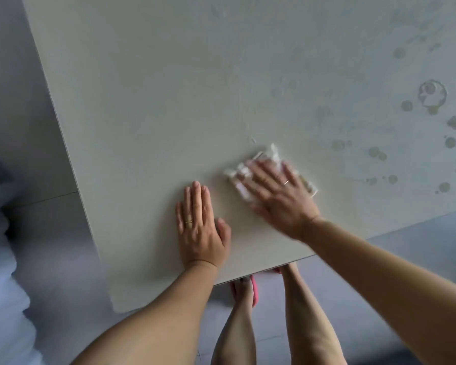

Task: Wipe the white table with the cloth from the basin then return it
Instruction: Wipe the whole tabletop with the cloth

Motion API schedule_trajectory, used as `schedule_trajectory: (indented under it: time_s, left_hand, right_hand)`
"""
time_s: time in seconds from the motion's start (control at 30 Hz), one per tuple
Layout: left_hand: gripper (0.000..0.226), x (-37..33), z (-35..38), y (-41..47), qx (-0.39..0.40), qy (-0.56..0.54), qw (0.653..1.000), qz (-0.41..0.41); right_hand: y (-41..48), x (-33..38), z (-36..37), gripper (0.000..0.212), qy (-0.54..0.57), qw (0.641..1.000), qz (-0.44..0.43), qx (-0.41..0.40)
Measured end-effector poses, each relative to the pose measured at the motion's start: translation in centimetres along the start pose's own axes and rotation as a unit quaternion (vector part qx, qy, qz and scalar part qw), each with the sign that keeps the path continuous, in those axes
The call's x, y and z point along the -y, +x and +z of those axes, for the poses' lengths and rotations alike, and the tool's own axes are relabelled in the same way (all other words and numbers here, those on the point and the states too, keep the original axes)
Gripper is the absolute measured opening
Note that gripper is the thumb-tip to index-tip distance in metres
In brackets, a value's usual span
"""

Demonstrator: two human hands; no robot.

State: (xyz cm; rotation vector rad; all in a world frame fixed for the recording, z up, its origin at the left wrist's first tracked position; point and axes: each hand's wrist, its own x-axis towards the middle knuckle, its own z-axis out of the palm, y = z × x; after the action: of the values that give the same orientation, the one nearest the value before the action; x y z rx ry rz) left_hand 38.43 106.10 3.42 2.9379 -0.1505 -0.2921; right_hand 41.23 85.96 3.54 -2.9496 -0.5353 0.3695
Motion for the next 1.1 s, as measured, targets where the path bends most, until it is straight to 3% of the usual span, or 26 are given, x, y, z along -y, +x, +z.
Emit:
schedule_trajectory:
  time_s: [0.07,0.13,0.2,0.23,0.33,0.4,0.47,0.5,0.6,0.67,0.7,0.77,0.83,0.93,1.0,1.1]
  left_hand:
    - [0.069,-0.1,-0.1,0.0,0.002,0.001,1.0,-0.001]
    - [0.07,-0.1,-0.1,0.0,0.005,0.006,1.0,-0.004]
    - [0.072,-0.1,-0.1,0.0,0.01,0.017,1.0,-0.006]
    - [0.073,-0.1,0.0,0.0,0.012,0.022,1.0,-0.006]
    - [0.072,-0.1,0.0,-0.1,0.012,0.025,1.0,-0.005]
    - [0.072,-0.1,0.0,-0.1,0.007,0.031,0.999,-0.006]
    - [0.071,-0.2,0.0,-0.1,0.0,0.039,0.999,-0.007]
    - [0.07,-0.2,0.0,-0.1,-0.003,0.043,0.999,-0.007]
    - [0.069,-0.3,0.1,0.0,-0.006,0.046,0.999,-0.008]
    - [0.069,-0.3,0.1,0.0,-0.004,0.045,0.999,-0.01]
    - [0.069,-0.3,0.2,0.0,-0.004,0.045,0.999,-0.012]
    - [0.068,-0.4,0.2,0.0,-0.007,0.047,0.999,-0.014]
    - [0.068,-0.5,0.2,0.1,-0.005,0.046,0.999,-0.011]
    - [0.066,-0.2,-0.1,0.1,-0.004,0.055,0.998,0.007]
    - [0.062,0.0,-0.5,0.9,-0.021,0.065,0.998,0.014]
    - [0.06,-0.1,-1.5,4.6,-0.051,0.052,0.997,0.009]
  right_hand:
    - [1.3,-4.0,-0.7,0.057,0.04,0.987,0.154,-0.024]
    - [2.6,-4.9,-1.2,0.057,0.09,0.944,0.309,-0.068]
    - [4.0,-2.0,-1.2,0.058,0.11,0.922,0.362,-0.08]
    - [4.3,0.0,-1.0,0.059,0.109,0.936,0.327,-0.073]
    - [3.1,3.9,-0.4,0.057,0.074,0.992,0.097,-0.037]
    - [3.1,1.5,-0.8,0.056,0.035,0.999,-0.02,-0.016]
    - [3.9,-2.3,-1.4,0.056,-0.012,0.997,-0.073,-0.01]
    - [4.4,-4.2,-1.8,0.057,-0.013,0.999,-0.048,-0.007]
    - [5.9,-6.9,-2.4,0.056,0.047,0.985,0.16,-0.043]
    - [7.1,-4.2,-2.2,0.058,0.099,0.952,0.28,-0.07]
    - [7.4,-2.1,-2.1,0.06,0.12,0.943,0.301,-0.071]
    - [7.2,1.8,-1.7,0.059,0.131,0.966,0.218,-0.054]
    - [6.2,3.1,-1.3,0.057,0.091,0.994,0.057,-0.023]
    - [7.3,-1.8,-2.1,0.058,0.029,0.995,-0.097,-0.002]
    - [8.8,-6.1,-2.8,0.056,0.025,0.999,-0.026,-0.015]
    - [10.9,-9.6,-3.6,0.057,0.097,0.965,0.233,-0.067]
